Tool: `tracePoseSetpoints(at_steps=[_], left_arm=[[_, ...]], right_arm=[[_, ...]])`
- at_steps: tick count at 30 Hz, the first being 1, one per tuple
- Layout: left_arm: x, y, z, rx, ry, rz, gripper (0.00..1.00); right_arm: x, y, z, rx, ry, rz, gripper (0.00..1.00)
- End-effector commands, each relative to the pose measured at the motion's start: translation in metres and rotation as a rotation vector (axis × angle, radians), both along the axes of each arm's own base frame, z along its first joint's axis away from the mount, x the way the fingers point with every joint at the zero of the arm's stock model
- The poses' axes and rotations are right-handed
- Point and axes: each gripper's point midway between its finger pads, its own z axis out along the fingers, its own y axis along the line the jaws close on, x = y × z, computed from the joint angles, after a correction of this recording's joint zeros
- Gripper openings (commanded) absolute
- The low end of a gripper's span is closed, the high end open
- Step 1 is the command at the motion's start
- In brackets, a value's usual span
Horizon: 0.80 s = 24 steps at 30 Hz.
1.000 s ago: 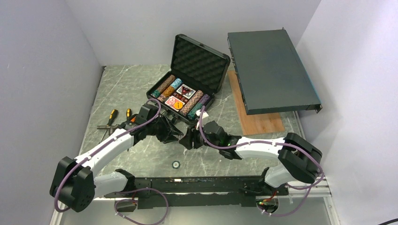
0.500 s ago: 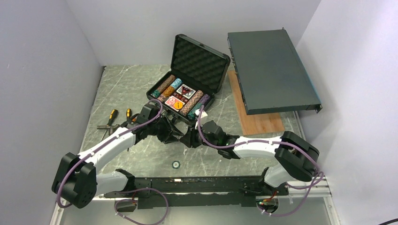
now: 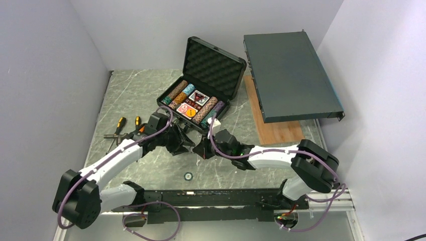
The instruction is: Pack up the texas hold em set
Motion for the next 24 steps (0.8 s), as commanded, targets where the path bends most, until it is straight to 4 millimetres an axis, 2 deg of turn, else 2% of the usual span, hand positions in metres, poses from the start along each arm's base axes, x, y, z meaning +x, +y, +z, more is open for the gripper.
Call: tracePoseSetpoints(at_steps=[1, 2, 4, 6, 7, 9, 11, 14, 17, 20, 24], left_arm=[[0.009, 0.018, 0.020, 0.071, -0.191, -0.030, 0.60], [0.010, 0.019, 0.026, 0.070, -0.258, -0.057, 0.69], [0.008, 0.019, 0.038, 0.049, -0.384, -0.118, 0.79], [0.003, 0.014, 0.051, -0.009, -0.531, -0.200, 0.82], [-0.002, 0.009, 0.059, -0.050, -0.613, -0.245, 0.82], [-0.012, 0.001, 0.080, -0.138, -0.781, -0.320, 0.82], [-0.025, -0.003, 0.097, -0.205, -0.915, -0.378, 0.81], [-0.049, -0.010, 0.112, -0.300, -1.021, -0.511, 0.75], [-0.068, -0.014, 0.123, -0.391, -1.074, -0.608, 0.64], [-0.074, -0.014, 0.125, -0.413, -1.082, -0.629, 0.51], [-0.081, -0.014, 0.130, -0.445, -1.103, -0.649, 0.39]], right_arm=[[0.000, -0.004, 0.035, 0.084, -0.078, 0.000, 0.00], [-0.002, -0.008, 0.038, 0.092, -0.087, 0.009, 0.00], [-0.005, -0.016, 0.045, 0.116, -0.093, 0.049, 0.00], [-0.013, -0.020, 0.059, 0.183, -0.095, 0.151, 0.00], [-0.027, -0.020, 0.069, 0.236, -0.090, 0.262, 0.00], [-0.041, -0.024, 0.090, 0.309, -0.109, 0.399, 0.00], [-0.054, -0.026, 0.107, 0.347, -0.131, 0.477, 0.00], [-0.064, -0.030, 0.128, 0.396, -0.158, 0.532, 0.00], [-0.069, -0.032, 0.142, 0.432, -0.174, 0.563, 0.00], [-0.075, -0.031, 0.149, 0.456, -0.177, 0.605, 0.00], [-0.070, -0.030, 0.150, 0.469, -0.168, 0.580, 0.00]])
